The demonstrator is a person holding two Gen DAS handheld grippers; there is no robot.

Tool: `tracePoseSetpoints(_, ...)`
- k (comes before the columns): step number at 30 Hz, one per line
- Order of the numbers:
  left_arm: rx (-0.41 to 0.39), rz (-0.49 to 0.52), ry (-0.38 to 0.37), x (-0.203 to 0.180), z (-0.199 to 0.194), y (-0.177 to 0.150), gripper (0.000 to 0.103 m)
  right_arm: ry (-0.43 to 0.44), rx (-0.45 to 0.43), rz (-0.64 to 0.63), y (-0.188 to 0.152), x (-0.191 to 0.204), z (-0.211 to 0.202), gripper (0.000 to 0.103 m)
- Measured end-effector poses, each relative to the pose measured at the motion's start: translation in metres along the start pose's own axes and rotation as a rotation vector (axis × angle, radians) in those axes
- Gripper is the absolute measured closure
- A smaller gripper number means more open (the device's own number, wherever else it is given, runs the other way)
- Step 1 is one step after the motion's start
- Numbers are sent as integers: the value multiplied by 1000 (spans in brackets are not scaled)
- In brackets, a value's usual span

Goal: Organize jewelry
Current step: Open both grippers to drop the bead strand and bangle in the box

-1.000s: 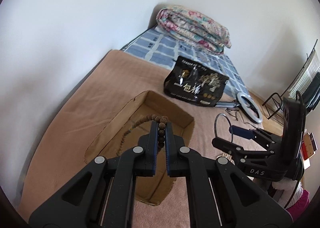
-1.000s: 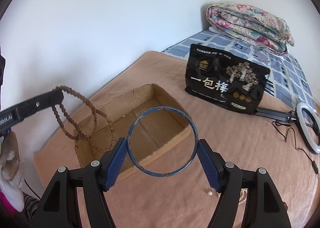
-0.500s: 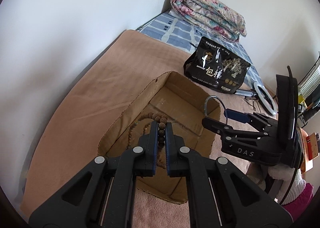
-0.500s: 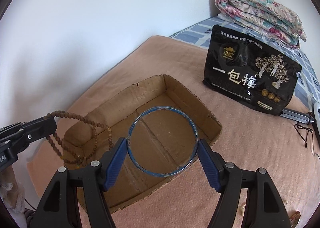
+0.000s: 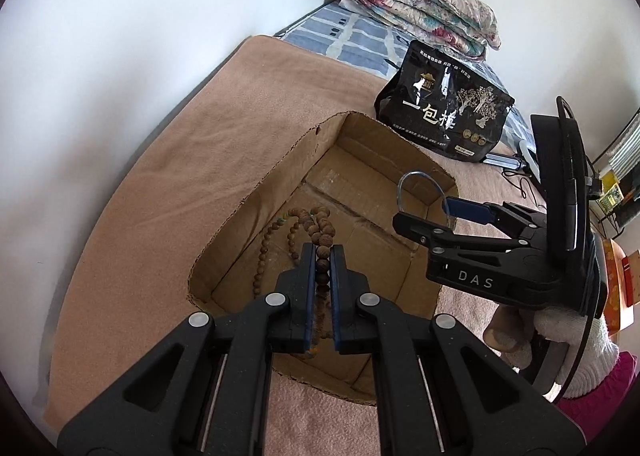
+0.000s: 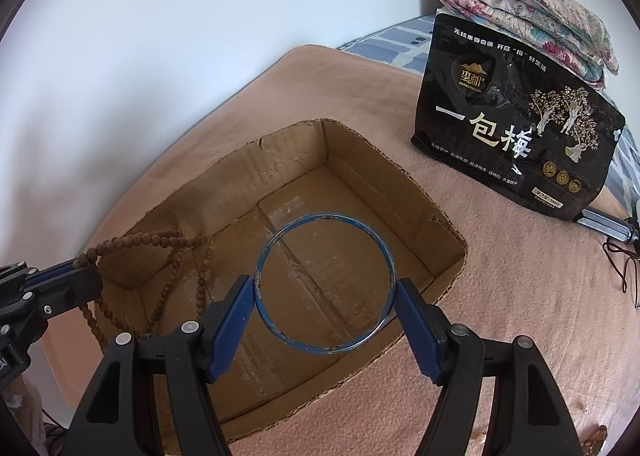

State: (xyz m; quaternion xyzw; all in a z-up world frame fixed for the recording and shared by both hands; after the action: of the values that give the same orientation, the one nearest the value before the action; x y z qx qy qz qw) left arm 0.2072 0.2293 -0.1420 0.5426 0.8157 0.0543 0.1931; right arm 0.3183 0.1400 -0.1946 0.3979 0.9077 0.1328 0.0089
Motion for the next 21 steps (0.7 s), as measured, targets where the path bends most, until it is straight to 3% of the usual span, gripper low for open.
tracePoseSetpoints(3,-4,-4,13,1,0,0,98,6,-5,1,0,1,-1,26)
tracePoseSetpoints(4,-2,-5,14,1,0,0,86,6,-8,1,0,1,-2,19)
tracePoseSetpoints(5,0,-8,15,1,1,0,67,4,-16,3,0,1,-4,14)
tracePoseSetpoints(6,-5,-10,14,1,0,0,62,1,-27,4,0,1,-7,14)
tracePoseSetpoints(21,-59,-2,33,-3,-13,4,62,-6,-61,27,-3,-9,-28,14)
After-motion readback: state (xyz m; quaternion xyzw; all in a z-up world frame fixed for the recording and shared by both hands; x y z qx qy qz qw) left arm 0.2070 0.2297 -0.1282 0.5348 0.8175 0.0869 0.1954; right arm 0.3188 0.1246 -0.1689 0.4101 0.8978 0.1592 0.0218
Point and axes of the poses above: each gripper's, at about its wrist camera, not at the fingertips, and z roughly the way its jaws point, x to its left, y to its top, the point moved 8 cm from there along z, roughly the way its jaws point, and after that the axes turned 15 degrees about x, right-handed, at the moved point
